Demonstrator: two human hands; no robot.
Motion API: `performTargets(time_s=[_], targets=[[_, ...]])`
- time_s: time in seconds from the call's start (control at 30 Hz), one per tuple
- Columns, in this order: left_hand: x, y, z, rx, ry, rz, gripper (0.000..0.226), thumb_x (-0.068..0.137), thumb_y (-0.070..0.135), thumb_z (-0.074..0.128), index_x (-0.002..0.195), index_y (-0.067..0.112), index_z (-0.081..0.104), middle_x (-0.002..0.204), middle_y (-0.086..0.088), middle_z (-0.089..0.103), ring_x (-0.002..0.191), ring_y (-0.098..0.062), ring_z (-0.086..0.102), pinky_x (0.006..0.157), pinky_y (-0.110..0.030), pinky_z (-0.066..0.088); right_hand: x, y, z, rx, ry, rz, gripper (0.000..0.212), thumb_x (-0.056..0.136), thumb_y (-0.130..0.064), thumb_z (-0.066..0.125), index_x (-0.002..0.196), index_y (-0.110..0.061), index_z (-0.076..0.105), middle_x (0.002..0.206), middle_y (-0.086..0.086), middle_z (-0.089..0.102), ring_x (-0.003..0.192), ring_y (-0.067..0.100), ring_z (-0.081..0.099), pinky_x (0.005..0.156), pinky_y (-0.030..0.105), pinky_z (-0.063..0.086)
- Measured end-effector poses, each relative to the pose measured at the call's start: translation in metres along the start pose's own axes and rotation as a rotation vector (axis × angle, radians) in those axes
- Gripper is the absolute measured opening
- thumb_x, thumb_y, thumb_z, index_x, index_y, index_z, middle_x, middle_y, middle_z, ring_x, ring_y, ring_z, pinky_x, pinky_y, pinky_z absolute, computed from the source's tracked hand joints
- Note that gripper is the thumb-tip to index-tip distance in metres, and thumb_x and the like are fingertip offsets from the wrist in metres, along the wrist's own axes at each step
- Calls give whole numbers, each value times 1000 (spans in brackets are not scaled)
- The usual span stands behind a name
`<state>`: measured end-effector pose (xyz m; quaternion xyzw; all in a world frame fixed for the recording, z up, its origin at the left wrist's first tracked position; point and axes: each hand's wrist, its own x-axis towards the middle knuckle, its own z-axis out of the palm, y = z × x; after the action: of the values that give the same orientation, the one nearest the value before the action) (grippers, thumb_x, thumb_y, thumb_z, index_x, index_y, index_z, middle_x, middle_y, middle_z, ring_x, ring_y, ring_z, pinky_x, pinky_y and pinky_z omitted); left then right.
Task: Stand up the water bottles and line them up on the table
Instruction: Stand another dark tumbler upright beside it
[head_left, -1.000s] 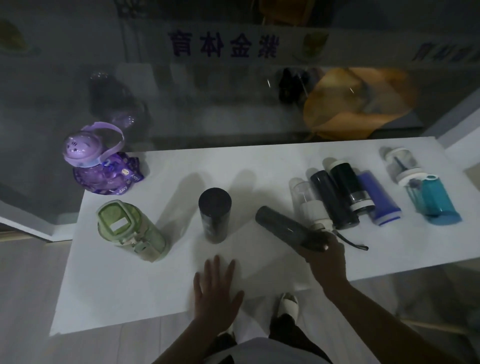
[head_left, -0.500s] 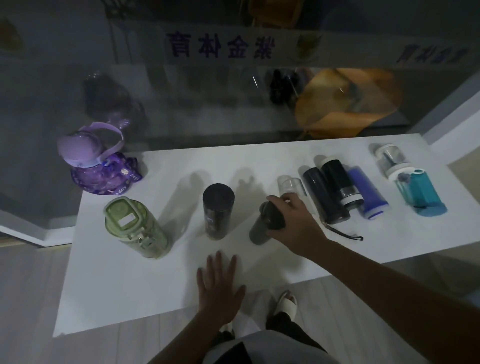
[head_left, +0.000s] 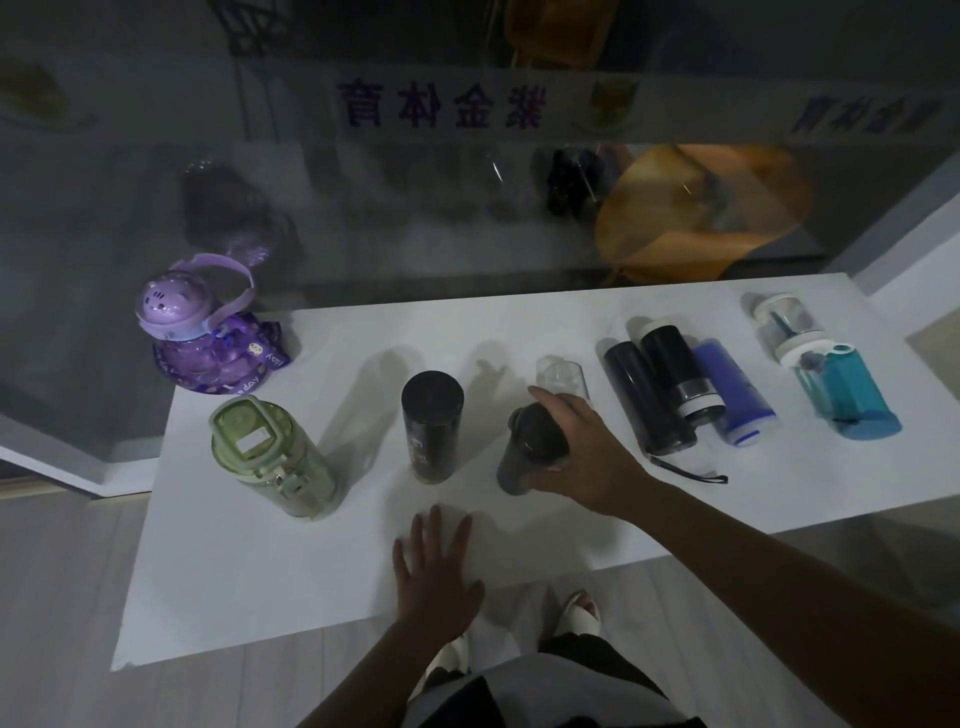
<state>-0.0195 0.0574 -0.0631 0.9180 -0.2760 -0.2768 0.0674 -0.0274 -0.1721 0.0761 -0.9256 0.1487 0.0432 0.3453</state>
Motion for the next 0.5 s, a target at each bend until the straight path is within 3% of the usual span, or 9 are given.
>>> performTargets(time_s=[0.1,0.17,0.23,0.33,0.37,0.43,0.5], targets=[[1,2,-5,-21,-8,-15,82,88,52,45,152,37,-5,160,-6,-20,147,-31,-19,120,-52,-4,-1,10,-12,116,-18,66,108,55,-61,82,145,-37,26,146,-4,36,134,19,37,110,45,37],[1,5,-7,-46,-14,-32,80,88,51,47,152,37,1,161,-5,-17,148,-31,-17,120,-51,-2,-3,18,-20,156,4,104,102,60,-58,81,145,-34,30,144,-5,38,132,16,37,108,43,38],[0,9,-9,-73,-18,-48,77,88,50,48,152,37,7,162,-4,-12,148,-30,-13,120,-49,2,-7,25,-30,206,34,101,85,67,-46,83,139,-27,42,134,-4,49,121,11,47,101,35,43],[-2,18,-13,-134,-39,-72,73,87,50,51,151,36,17,162,-3,-4,149,-29,-6,121,-48,7,-13,44,-39,266,49,104,49,71,-25,84,111,-24,56,106,-10,59,97,-7,56,87,16,48],[-2,22,-15,-149,-48,-82,72,87,50,52,150,36,20,162,-2,0,149,-29,-3,121,-47,9,-16,55,-40,260,37,141,52,71,-26,84,115,-23,55,112,-12,55,101,-9,53,90,16,46],[-2,33,-20,-164,-68,-93,68,87,49,52,148,35,27,161,-1,11,148,-26,7,119,-45,15,-21,75,-39,247,16,213,73,71,-36,83,134,-24,47,132,-10,44,120,2,44,104,31,42],[-3,49,-28,-203,-115,-79,63,87,47,52,146,35,31,157,1,24,144,-23,20,117,-40,22,-25,94,-39,231,-7,215,76,73,-34,82,139,-27,44,136,-9,40,126,8,40,107,33,37]])
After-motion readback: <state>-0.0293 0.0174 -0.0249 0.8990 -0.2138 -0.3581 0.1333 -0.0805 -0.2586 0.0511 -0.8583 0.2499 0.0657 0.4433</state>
